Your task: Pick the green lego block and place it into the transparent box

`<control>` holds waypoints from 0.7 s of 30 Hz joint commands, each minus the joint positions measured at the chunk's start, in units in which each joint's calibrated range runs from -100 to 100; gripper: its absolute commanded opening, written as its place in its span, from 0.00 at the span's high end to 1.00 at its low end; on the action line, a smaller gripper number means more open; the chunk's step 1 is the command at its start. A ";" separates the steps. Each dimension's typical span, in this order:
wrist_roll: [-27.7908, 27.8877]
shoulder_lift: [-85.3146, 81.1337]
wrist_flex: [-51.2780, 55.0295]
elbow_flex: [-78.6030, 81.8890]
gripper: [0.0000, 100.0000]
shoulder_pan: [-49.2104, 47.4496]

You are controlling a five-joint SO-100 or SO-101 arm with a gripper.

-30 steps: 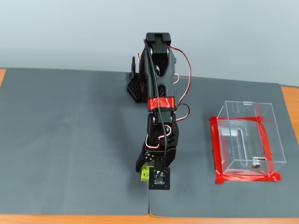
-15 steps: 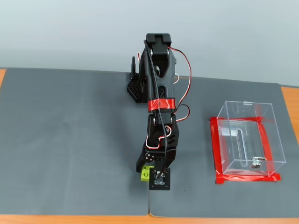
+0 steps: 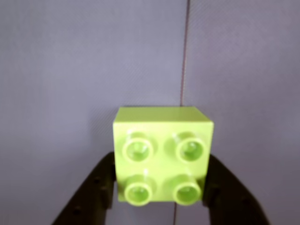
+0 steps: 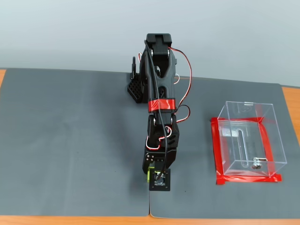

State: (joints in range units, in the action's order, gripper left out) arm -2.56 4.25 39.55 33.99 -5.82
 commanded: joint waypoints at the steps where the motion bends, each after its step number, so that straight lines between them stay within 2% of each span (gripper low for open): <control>1: -0.17 -1.07 0.12 -2.29 0.94 0.49; 12: 0.51 -11.58 0.29 -3.55 0.94 1.83; 16: 2.43 -15.91 0.38 -3.37 0.94 2.95; 21: 2.23 -22.43 7.41 -7.26 0.94 2.88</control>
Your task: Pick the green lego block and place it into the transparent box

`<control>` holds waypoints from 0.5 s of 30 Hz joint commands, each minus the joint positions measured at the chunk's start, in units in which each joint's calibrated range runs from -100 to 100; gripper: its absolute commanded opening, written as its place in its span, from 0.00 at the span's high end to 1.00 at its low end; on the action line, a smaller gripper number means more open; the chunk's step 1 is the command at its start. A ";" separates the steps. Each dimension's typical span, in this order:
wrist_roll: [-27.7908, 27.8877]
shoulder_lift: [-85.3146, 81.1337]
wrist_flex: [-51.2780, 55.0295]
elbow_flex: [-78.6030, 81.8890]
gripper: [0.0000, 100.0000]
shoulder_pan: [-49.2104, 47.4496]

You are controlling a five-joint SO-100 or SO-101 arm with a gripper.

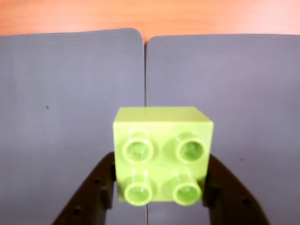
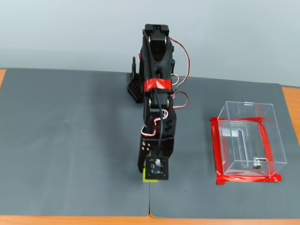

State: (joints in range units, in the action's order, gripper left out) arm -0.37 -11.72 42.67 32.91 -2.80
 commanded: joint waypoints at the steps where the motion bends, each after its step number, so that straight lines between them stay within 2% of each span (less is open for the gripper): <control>1: -0.02 -7.65 5.68 -7.18 0.94 -0.44; 15: 0.29 -14.94 17.14 -20.21 0.94 -2.31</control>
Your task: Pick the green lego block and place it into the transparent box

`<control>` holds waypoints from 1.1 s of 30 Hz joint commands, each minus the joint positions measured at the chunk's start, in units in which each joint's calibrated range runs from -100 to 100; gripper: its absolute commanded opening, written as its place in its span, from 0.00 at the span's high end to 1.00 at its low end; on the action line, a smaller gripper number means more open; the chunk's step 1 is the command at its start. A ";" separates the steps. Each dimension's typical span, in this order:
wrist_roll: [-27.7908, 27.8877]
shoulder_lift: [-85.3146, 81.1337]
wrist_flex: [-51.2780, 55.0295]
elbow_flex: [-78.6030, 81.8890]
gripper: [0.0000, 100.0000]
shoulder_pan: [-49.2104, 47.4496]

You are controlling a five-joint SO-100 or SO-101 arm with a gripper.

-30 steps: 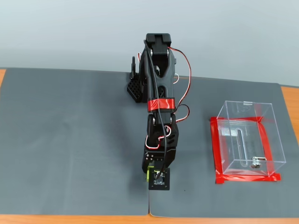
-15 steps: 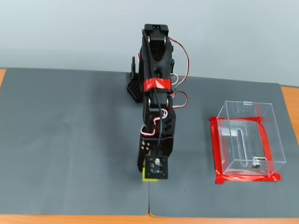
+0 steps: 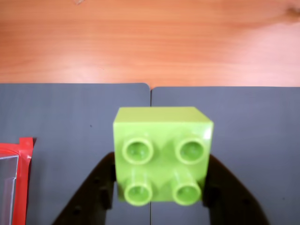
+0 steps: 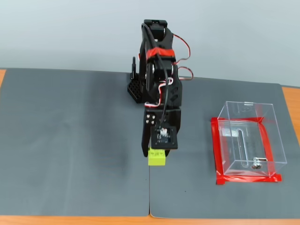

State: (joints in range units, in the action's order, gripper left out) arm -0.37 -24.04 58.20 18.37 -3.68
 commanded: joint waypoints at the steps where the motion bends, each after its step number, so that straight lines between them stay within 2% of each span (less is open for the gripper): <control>1: 0.29 -2.53 2.05 -6.56 0.94 -1.95; 33: -0.23 1.20 2.22 -9.91 0.94 -38.87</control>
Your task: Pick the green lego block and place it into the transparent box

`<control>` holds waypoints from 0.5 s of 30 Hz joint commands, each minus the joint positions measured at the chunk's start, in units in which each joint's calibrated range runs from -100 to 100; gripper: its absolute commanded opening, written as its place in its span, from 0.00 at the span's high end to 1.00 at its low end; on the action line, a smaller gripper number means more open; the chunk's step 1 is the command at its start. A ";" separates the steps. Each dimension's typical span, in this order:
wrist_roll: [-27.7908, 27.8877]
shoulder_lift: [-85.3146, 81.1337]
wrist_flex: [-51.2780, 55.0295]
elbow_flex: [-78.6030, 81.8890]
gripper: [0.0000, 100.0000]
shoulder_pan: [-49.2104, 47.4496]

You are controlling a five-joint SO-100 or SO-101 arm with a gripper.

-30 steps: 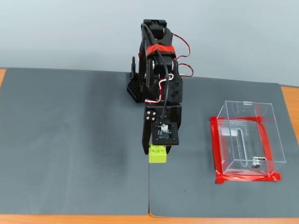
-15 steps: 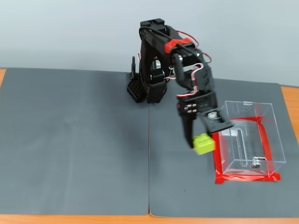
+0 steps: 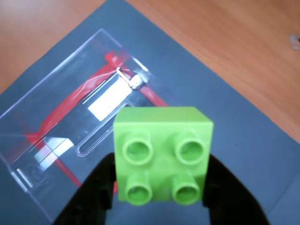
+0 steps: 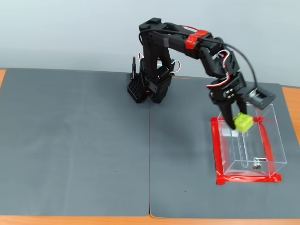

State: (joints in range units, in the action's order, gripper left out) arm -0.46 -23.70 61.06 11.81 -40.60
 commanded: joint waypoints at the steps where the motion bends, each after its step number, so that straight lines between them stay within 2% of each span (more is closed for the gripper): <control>1: -0.14 1.45 -0.64 -3.35 0.94 -2.70; 15: -0.19 10.18 -0.64 -8.60 0.94 -6.06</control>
State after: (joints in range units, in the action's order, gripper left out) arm -0.46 -14.27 61.06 8.58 -46.43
